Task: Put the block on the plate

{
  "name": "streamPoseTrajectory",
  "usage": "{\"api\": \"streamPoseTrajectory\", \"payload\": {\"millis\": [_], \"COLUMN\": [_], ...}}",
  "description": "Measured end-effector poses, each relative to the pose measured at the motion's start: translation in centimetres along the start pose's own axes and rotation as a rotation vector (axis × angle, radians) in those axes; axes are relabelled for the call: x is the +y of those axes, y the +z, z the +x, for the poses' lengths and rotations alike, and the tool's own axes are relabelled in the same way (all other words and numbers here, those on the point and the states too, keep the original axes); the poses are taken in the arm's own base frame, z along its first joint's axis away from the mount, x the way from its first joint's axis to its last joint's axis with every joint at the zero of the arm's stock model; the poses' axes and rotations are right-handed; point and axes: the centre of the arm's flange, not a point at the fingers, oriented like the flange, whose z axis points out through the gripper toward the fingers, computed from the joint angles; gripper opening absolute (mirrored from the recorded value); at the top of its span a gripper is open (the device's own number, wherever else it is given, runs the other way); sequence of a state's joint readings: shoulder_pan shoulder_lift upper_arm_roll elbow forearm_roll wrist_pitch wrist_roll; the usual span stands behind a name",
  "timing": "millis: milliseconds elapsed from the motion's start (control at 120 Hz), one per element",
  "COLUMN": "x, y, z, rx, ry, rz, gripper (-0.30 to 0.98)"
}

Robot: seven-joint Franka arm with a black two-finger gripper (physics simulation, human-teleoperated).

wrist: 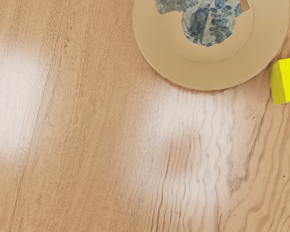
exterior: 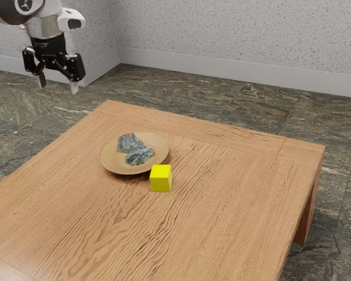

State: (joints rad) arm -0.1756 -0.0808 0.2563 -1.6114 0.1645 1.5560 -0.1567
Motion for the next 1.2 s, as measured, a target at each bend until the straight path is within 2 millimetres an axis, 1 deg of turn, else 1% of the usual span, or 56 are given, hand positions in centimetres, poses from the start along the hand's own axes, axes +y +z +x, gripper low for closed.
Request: {"api": "streamPoseTrajectory", "payload": {"millis": [133,175,200,308,367,442,525,583,650,800,925,1042,1200], "x": [1.0,1.6,2.1,4.8,7.4,11.0,14.6,16.4,17.9,19.7,20.2,20.7,21.3], "y": [0.4,1.4,2.3,7.3,9.6,13.3,16.2,18.5,20.7,23.5,26.5,28.7,30.6], "z": [0.4,0.9,1.4,3.9,4.9,6.1,6.8,7.4,8.0,8.6,7.9,8.1,8.9], "rx": [-0.002,-0.016,-0.027,-0.075,-0.092,-0.116,-0.124,-0.130,-0.129,-0.116,-0.129,-0.119,-0.098], "ry": [-0.014,-0.017,-0.016,-0.008,0.006,0.015,0.011,-0.008,-0.033,-0.089,-0.126,-0.149,-0.166], "rz": [0.008,0.014,0.019,0.037,0.005,-0.035,-0.070,-0.096,-0.117,-0.137,-0.130,-0.121,-0.115], "gripper": [0.69,0.69,0.69,0.69,0.69,0.69,0.69,0.69,0.69,0.69,0.69,0.69,0.69]}}
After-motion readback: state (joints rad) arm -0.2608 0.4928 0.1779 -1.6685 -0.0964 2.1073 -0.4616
